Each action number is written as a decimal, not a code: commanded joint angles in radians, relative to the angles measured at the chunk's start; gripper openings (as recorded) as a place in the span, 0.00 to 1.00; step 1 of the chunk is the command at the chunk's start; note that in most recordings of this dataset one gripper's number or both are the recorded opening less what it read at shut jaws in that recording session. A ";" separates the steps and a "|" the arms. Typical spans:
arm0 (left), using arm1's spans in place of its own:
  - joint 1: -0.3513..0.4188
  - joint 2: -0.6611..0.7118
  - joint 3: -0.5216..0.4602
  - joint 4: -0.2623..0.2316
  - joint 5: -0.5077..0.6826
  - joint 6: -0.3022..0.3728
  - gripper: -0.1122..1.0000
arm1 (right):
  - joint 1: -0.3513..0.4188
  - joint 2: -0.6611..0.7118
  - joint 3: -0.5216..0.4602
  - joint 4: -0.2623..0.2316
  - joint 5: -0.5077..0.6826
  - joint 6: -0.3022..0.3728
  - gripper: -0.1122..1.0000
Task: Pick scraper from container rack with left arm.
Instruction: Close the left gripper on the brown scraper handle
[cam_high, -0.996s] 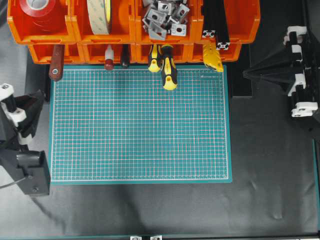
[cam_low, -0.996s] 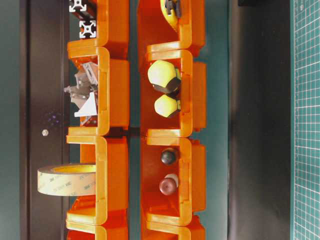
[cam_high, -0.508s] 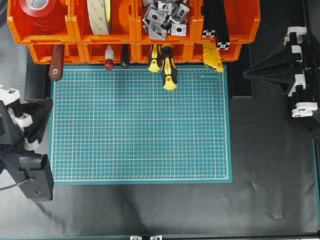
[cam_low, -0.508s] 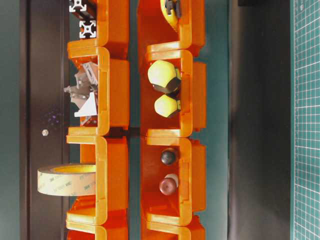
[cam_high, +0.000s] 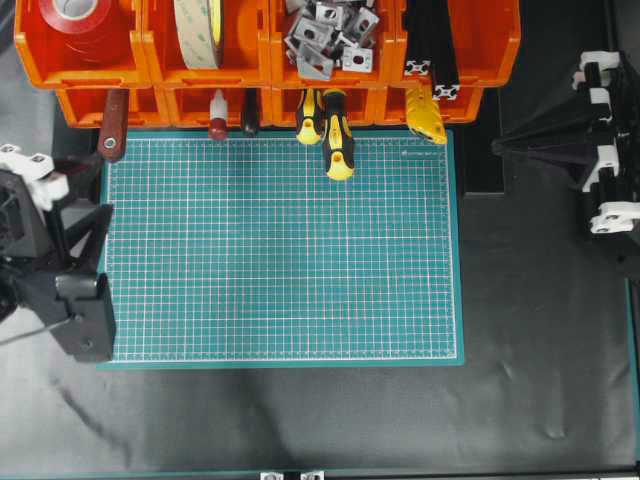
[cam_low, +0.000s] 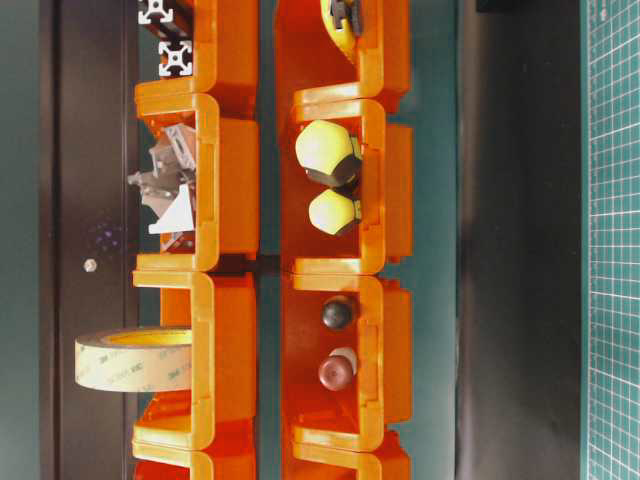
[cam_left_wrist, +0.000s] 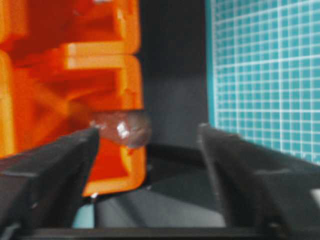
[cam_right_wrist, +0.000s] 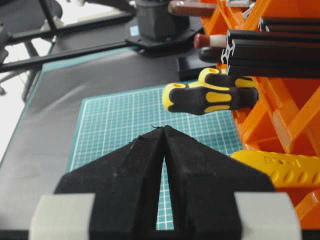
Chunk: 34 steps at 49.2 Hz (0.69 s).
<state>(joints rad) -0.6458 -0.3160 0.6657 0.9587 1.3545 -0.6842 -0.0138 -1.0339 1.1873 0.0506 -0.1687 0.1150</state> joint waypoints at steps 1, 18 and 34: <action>0.021 -0.038 0.026 0.008 -0.057 -0.009 0.89 | 0.000 0.002 -0.037 0.002 0.005 0.002 0.09; 0.107 -0.091 0.064 0.008 -0.106 0.005 0.91 | 0.000 -0.003 -0.037 0.002 0.049 0.018 0.09; 0.198 -0.061 0.072 0.008 -0.218 0.011 0.91 | -0.002 -0.005 -0.035 0.002 0.044 0.017 0.09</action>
<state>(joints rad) -0.4725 -0.3789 0.7440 0.9587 1.1505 -0.6750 -0.0138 -1.0431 1.1842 0.0506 -0.1166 0.1319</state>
